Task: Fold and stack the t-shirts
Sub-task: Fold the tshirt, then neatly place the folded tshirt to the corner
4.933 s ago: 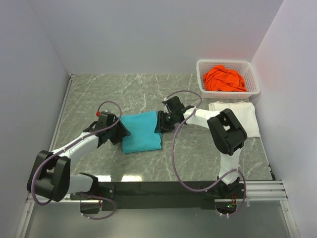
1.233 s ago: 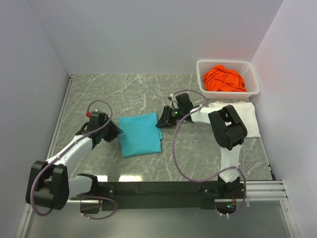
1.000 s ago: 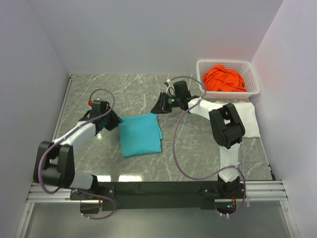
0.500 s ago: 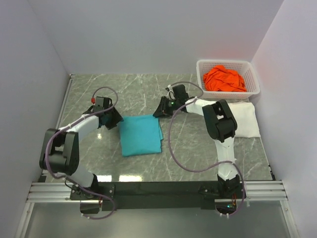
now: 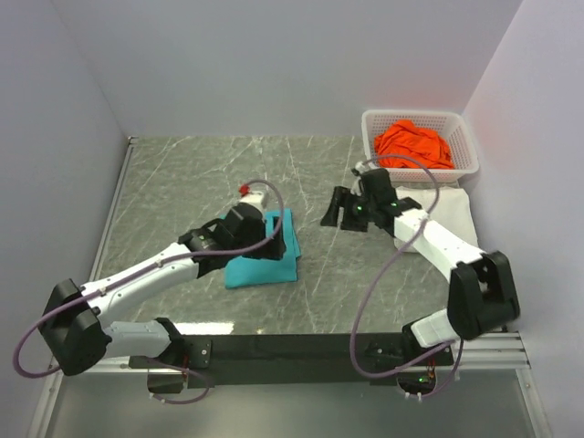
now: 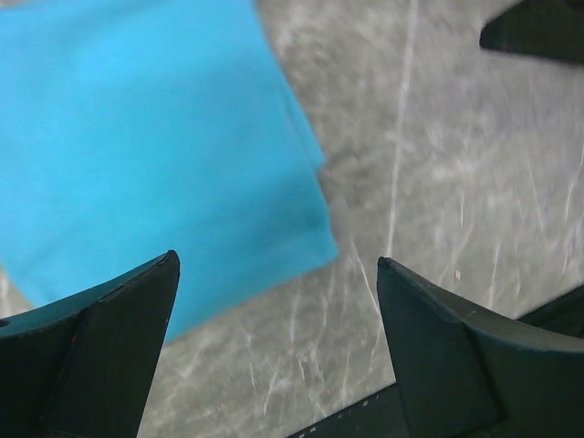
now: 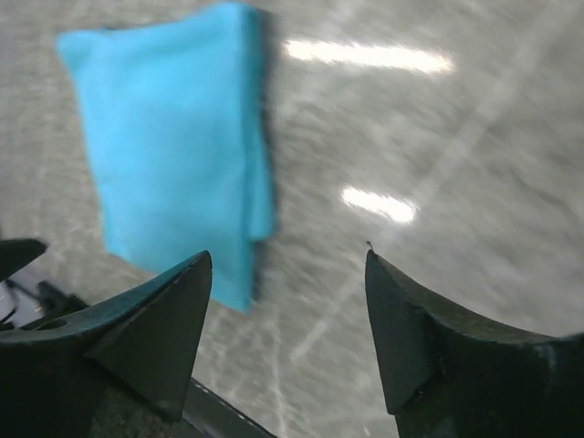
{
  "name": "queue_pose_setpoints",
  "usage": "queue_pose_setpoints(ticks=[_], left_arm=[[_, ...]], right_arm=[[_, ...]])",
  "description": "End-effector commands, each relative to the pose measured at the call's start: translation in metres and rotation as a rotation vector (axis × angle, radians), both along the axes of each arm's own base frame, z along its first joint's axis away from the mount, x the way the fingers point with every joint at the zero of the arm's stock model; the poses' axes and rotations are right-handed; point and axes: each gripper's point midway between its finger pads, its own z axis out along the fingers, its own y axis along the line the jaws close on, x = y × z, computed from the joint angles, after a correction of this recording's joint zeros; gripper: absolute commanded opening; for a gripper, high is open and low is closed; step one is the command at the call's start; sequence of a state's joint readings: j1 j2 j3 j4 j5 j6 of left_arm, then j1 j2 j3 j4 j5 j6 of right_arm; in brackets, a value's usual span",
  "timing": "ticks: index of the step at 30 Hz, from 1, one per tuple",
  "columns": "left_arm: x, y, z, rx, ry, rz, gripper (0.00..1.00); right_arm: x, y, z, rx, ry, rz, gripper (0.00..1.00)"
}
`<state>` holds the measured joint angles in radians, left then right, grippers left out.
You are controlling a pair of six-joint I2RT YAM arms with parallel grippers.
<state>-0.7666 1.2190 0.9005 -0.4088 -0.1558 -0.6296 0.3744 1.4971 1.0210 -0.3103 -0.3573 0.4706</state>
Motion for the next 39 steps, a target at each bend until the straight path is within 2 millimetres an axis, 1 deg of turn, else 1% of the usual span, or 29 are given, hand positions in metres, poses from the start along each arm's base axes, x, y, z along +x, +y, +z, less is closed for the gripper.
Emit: queue_pose_setpoints(ticks=[1,2,3,4,5,6,7,8,9,10,11,12,13,15,18,23,25,26,28,29,30,32,33,34,35,36,37,38,39], left_arm=[[-0.014,-0.019,0.0,0.055,-0.074,-0.114,0.95],[-0.015,-0.024,-0.007,0.088,-0.072,-0.128,0.95],[-0.021,-0.036,-0.005,0.109,-0.086,-0.16,0.93],[-0.019,-0.037,-0.008,0.149,-0.103,-0.151,0.92],[-0.019,-0.041,-0.021,0.208,-0.095,-0.163,0.91],[-0.023,-0.051,-0.019,0.234,-0.107,-0.187,0.85],[-0.02,-0.052,-0.033,0.304,-0.107,-0.185,0.84],[-0.021,-0.055,-0.038,0.346,-0.111,-0.197,0.81],[-0.025,-0.067,-0.034,0.364,-0.129,-0.218,0.79],[-0.027,-0.066,-0.051,0.437,-0.114,-0.229,0.77],[-0.025,-0.067,-0.054,0.48,-0.131,-0.225,0.76],[-0.027,-0.075,-0.052,0.49,-0.142,-0.234,0.68],[-0.029,-0.075,-0.065,0.534,-0.124,-0.247,0.67],[-0.03,-0.081,-0.07,0.556,-0.128,-0.257,0.66],[-0.031,-0.084,-0.084,0.596,-0.117,-0.274,0.65],[-0.034,-0.083,-0.103,0.634,-0.092,-0.293,0.64],[-0.036,-0.081,-0.114,0.647,-0.077,-0.3,0.62],[-0.037,-0.081,-0.117,0.645,-0.068,-0.298,0.61],[-0.041,-0.079,-0.124,0.644,-0.052,-0.3,0.53],[-0.041,-0.079,-0.127,0.637,-0.046,-0.291,0.5],[-0.043,-0.076,-0.129,0.634,-0.042,-0.285,0.44],[-0.044,-0.075,-0.128,0.612,-0.04,-0.266,0.36],[-0.045,-0.072,-0.128,0.611,-0.039,-0.257,0.29],[-0.044,-0.072,-0.124,0.596,-0.043,-0.239,0.26],[-0.043,-0.072,-0.121,0.588,-0.048,-0.23,0.23],[-0.044,-0.069,-0.122,0.584,-0.045,-0.225,0.15],[-0.043,-0.072,-0.115,0.551,-0.055,-0.213,0.11],[-0.043,-0.073,-0.113,0.534,-0.053,-0.214,0.07],[-0.043,-0.07,-0.113,0.526,-0.049,-0.208,0.01]], right_arm=[[-0.021,-0.046,-0.011,-0.12,0.023,-0.116,0.75],[-0.028,-0.055,-0.006,-0.131,0.006,-0.138,0.76],[-0.034,-0.063,-0.008,-0.147,0.023,-0.16,0.77],[-0.038,-0.069,-0.007,-0.155,0.021,-0.176,0.77],[-0.044,-0.076,-0.002,-0.16,0.007,-0.199,0.79],[-0.048,-0.086,-0.003,-0.192,0.01,-0.235,0.8],[-0.052,-0.091,-0.002,-0.202,0.005,-0.251,0.82],[-0.057,-0.097,0.0,-0.204,-0.004,-0.273,0.83],[-0.061,-0.101,0.0,-0.21,-0.002,-0.29,0.86],[-0.063,-0.104,0.0,-0.205,-0.001,-0.302,0.88],[-0.068,-0.106,0.001,-0.195,-0.008,-0.309,0.89],[-0.072,-0.105,0.001,-0.184,-0.006,-0.306,0.89],[-0.074,-0.105,0.002,-0.177,-0.009,-0.306,0.89],[-0.078,-0.105,0.001,-0.162,-0.014,-0.306,0.9],[-0.083,-0.102,-0.003,-0.144,-0.004,-0.296,0.89],[-0.085,-0.1,-0.012,-0.139,0.016,-0.288,0.89],[-0.083,-0.098,-0.013,-0.129,0.014,-0.285,0.89],[-0.085,-0.096,-0.017,-0.122,0.03,-0.278,0.89],[-0.081,-0.091,-0.018,-0.098,0.028,-0.269,0.88],[-0.083,-0.089,-0.022,-0.088,0.045,-0.264,0.88],[-0.079,-0.084,-0.02,-0.061,0.036,-0.253,0.88],[-0.078,-0.078,-0.024,-0.038,0.051,-0.236,0.88],[-0.074,-0.071,-0.021,-0.008,0.045,-0.213,0.88],[-0.074,-0.068,-0.028,-0.007,0.076,-0.208,0.88],[-0.071,-0.066,-0.029,0.001,0.084,-0.201,0.88],[-0.068,-0.061,-0.029,0.019,0.084,-0.19,0.88],[-0.068,-0.058,-0.037,0.027,0.118,-0.182,0.87],[-0.068,-0.054,-0.039,0.046,0.134,-0.179,0.87],[-0.061,-0.049,-0.037,0.072,0.117,-0.172,0.87]])
